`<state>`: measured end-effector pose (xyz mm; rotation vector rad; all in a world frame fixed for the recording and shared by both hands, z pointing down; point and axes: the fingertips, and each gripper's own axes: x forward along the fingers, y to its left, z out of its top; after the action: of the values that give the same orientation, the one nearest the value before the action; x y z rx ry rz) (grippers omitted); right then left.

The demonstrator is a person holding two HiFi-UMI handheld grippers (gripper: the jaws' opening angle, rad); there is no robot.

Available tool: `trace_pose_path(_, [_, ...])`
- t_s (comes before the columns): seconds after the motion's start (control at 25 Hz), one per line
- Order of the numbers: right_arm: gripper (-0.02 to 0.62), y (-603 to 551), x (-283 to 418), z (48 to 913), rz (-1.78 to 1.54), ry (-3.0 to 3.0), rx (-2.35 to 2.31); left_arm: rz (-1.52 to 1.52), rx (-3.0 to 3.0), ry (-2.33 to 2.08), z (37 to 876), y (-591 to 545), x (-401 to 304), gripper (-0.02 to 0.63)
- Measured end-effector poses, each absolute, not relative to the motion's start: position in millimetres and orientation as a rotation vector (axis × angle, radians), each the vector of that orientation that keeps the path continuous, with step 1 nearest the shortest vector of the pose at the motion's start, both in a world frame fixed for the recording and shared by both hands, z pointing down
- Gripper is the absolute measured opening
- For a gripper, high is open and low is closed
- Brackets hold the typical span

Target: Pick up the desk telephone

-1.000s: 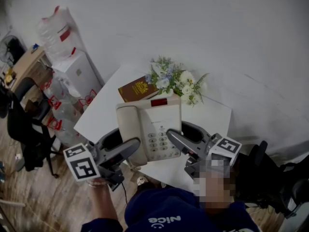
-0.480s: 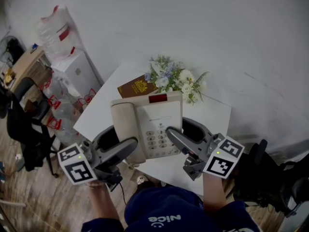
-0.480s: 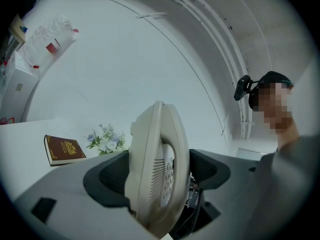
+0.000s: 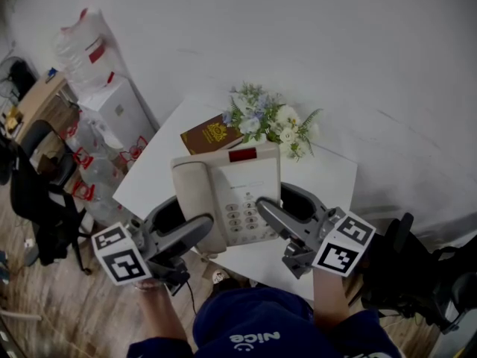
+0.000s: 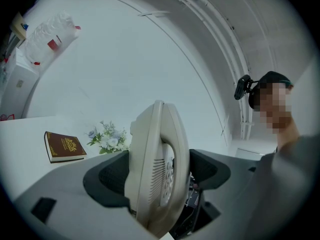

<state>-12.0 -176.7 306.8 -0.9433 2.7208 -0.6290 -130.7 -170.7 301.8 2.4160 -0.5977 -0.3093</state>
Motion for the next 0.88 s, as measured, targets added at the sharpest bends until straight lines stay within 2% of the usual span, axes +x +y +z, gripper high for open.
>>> trace_pose_path(0.88, [0.231, -177.2, -12.4, 313.6, -0.624, 2.699, -0.965, -0.334, 2.413, -0.591, 307.6, -173.5, -132.4, 0.38])
